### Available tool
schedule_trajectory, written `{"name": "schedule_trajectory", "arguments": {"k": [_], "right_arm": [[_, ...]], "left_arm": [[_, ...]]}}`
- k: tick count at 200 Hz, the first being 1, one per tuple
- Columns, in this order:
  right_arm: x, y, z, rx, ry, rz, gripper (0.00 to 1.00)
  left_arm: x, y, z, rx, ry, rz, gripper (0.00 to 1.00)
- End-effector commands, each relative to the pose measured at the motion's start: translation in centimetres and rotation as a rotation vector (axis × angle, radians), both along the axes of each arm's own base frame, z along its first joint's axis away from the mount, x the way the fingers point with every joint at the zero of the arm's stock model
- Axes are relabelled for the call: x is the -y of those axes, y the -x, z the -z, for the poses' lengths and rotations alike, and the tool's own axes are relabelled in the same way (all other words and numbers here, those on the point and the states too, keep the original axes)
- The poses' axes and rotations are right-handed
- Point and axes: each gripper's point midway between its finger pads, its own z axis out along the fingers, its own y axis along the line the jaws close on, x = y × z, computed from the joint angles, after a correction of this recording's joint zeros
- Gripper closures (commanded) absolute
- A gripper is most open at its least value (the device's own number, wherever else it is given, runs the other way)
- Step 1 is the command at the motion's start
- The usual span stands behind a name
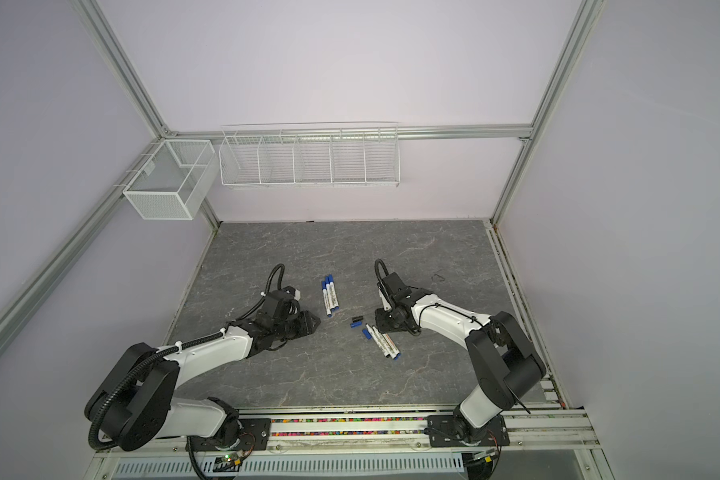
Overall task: Insert the pens into the pen caps
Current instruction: 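Reach the right gripper down and grasp a thick white marker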
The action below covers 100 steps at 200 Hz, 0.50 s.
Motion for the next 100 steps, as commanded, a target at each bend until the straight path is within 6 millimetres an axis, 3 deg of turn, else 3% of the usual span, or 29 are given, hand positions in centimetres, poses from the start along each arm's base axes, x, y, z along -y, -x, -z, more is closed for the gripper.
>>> {"name": "schedule_trajectory", "arguments": {"k": [1,53,100], "right_arm": [[0.2,0.6,0.8,-0.027,0.046,-0.032,0.68],[1.1,0.9,2.2,-0.053,0.109,-0.021,0.70],[3.1,0.8,3.3,-0.052,0.220,0.021,0.74]], "left_arm": [[0.2,-0.3,-0.5,0.020,0.012,-0.012,0.54],[0.2,-0.3,-0.3,0.015,0.014,-0.012,0.54],[0.3,-0.3,-0.5,0.019,0.018,-0.010,0.54]]}}
